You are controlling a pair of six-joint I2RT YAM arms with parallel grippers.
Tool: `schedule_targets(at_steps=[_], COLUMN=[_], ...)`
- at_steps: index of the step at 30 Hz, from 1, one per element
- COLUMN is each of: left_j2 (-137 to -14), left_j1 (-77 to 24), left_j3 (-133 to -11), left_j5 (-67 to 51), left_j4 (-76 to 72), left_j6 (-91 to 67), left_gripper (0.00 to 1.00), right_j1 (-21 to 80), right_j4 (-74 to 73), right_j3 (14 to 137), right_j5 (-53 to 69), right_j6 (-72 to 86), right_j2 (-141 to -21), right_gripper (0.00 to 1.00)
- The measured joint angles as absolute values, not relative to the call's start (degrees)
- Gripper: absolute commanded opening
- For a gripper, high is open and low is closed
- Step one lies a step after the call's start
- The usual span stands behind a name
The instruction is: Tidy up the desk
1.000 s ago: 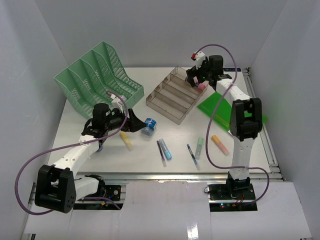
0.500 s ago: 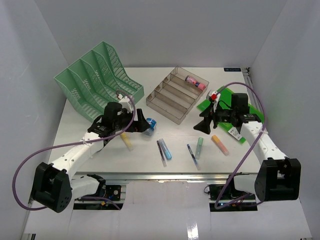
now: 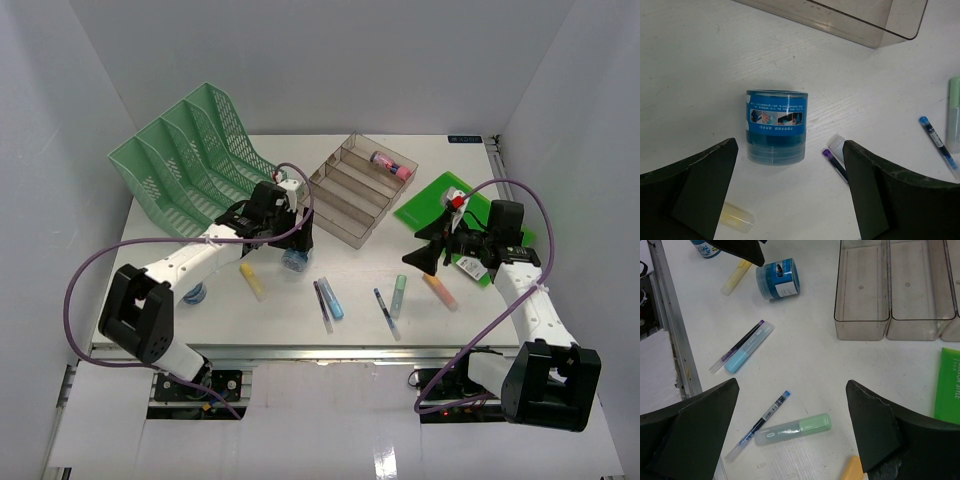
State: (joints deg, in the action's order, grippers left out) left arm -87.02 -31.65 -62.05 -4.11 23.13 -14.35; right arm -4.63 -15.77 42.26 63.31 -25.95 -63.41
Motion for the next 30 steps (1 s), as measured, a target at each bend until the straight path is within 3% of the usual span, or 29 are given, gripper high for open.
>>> schedule_targets(at_steps=[11,30], left_j2=[-99.1,-103.5], left_j1=[-35.4,-37.2], left_j3=[-69.4,-71.4], left_j5=[0.9,5.0], left_j4=[28.3,30.9], left_j6=[-10.4,-9.5], left_gripper=[0.85,0.71], right_j1=[-5.4,-6.3], right_j4=[-15.0,-14.9], right_j3=[42.3,42.3], right_j5=[64.3,64.7], right_j6=[-25.6,-25.4], right_j2=[-63.3,-63.3], right_gripper=[0.94,0.94])
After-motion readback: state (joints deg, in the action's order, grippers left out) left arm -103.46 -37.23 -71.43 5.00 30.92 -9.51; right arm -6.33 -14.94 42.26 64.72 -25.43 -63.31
